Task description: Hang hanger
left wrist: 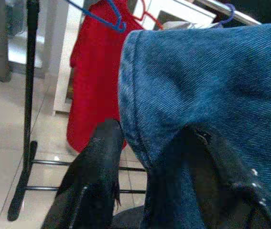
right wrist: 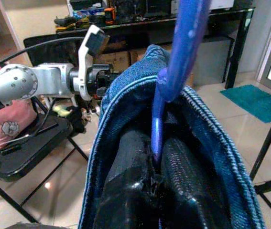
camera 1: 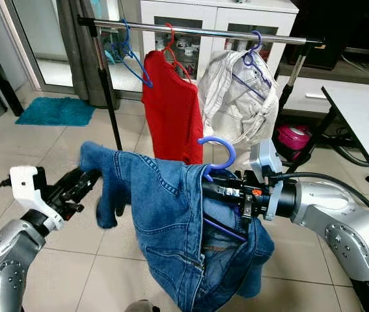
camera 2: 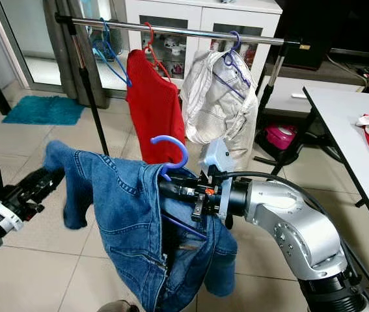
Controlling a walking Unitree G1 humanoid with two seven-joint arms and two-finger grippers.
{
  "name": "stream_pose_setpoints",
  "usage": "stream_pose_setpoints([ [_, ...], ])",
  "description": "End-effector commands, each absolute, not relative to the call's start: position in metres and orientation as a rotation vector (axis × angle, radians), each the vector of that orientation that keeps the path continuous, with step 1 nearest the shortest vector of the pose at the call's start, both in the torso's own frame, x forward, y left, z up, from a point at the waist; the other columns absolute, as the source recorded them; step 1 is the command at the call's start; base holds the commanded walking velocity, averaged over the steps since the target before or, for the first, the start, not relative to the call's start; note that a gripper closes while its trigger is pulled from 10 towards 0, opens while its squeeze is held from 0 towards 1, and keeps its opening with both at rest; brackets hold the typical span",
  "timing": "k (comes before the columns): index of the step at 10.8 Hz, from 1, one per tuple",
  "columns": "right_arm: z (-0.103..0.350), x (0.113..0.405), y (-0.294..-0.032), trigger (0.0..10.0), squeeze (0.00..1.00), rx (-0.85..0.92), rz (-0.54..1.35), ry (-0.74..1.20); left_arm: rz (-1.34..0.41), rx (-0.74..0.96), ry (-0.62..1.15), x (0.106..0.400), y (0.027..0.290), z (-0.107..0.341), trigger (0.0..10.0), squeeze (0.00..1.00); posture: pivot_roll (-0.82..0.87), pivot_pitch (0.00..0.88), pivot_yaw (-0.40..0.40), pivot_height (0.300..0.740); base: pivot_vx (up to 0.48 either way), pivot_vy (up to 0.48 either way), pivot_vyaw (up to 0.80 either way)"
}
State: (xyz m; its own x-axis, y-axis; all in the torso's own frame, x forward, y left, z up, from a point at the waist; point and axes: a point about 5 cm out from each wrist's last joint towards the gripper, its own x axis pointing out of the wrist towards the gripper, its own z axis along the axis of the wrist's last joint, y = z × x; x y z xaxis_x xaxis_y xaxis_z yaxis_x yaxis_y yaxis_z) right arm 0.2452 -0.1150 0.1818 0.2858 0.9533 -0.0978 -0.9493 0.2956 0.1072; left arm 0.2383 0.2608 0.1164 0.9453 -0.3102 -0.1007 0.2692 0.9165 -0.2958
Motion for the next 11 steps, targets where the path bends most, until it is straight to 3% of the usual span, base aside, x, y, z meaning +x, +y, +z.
stream_pose_setpoints([
  [1,0.191,0.244,-0.115,10.0,0.00,0.020,1.279,0.103,-0.286,-0.267,0.133,0.241,0.266,0.121,0.0,0.00,-0.02,0.000,0.022,0.740,0.000,0.000,0.00],
  [7,0.191,0.245,-0.116,10.0,0.00,0.020,1.271,0.103,-0.234,-0.297,0.061,0.248,0.276,0.130,0.0,0.00,-0.02,0.000,0.020,0.740,0.000,0.000,0.00],
  [9,0.190,0.246,-0.117,10.0,0.00,0.017,1.258,0.109,-0.141,-0.342,-0.064,0.252,0.289,0.143,0.0,0.00,-0.02,0.000,0.017,0.740,0.000,0.000,0.00],
  [11,0.188,0.247,-0.118,10.0,0.00,0.017,1.251,0.120,0.118,-0.428,-0.236,0.252,0.326,0.161,0.0,0.00,-0.01,0.000,0.013,0.740,0.000,0.000,0.00],
])
